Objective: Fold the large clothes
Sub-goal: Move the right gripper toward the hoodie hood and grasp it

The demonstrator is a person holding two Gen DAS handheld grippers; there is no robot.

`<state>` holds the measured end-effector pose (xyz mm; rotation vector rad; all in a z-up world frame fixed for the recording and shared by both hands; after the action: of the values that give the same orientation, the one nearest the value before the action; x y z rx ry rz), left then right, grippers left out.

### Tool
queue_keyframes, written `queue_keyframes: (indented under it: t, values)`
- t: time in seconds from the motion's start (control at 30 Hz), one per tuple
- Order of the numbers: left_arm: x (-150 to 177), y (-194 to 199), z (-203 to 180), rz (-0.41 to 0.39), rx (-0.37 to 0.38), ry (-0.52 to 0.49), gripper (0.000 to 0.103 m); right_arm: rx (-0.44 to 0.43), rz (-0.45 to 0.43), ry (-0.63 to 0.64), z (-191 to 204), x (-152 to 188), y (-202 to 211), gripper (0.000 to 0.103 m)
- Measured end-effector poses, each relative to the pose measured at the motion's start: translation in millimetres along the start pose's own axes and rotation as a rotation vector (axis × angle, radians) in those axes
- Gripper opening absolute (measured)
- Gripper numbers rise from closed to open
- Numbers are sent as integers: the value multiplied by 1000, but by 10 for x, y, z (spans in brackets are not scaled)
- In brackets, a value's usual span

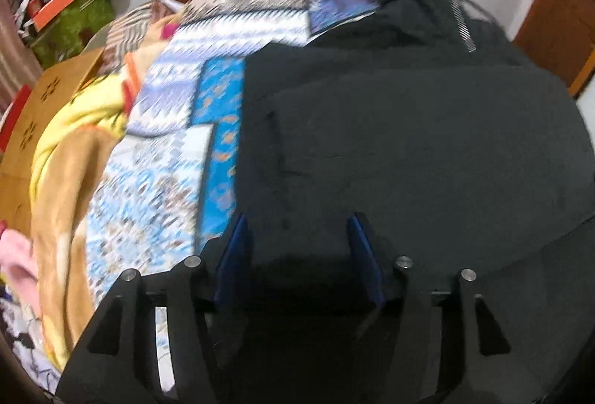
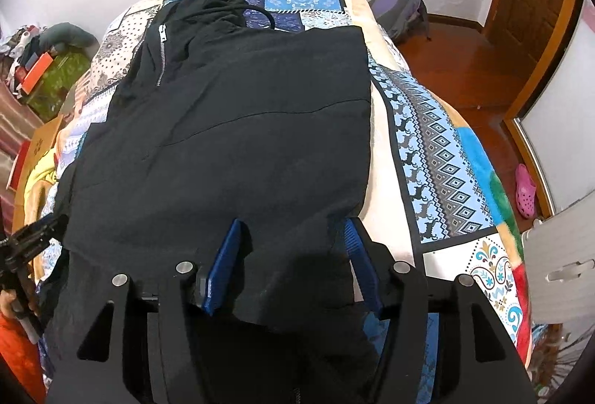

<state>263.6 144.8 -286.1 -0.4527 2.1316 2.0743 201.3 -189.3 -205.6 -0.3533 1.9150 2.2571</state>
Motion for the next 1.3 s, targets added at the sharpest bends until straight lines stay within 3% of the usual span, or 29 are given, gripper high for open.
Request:
queue_keyframes:
  t: [0.23,0.43,0.7,0.8,0.97,1.3]
  values:
    - [-15,236,193,-23,-24,22,57,-10,-15,20,55,-53,120,54]
    - [-359,736,46,-151,-27,-22,58,-29,-116,43,128,-280,482,54]
    - [-1039,1460,-502,-373,8,-134,69,-66,-249,98,354,-745,937,54]
    - [-1303,1570,-673,-405,45,-157,70,-69,-285,127,483,-948,1013,54]
    - [-1740,1459,-914,-390,67,-180,70,-109,-288,150,610,-1252,953,54]
    - [-2503,770,-1134,-262,134,-166,69,-184,-162,56,667,-2032,298,54]
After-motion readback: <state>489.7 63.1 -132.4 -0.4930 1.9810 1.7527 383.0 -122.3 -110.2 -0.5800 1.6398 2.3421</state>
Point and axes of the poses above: each gripper's, at about its wrist camera, not at the fingertips, and y roughly against the way its jaws point, z to its left, x to its underside, the point moved 4 cm from there along -y, roughly the way its jaws point, and after that the axes turned 12 degrees about z, right-handed, at the moved point
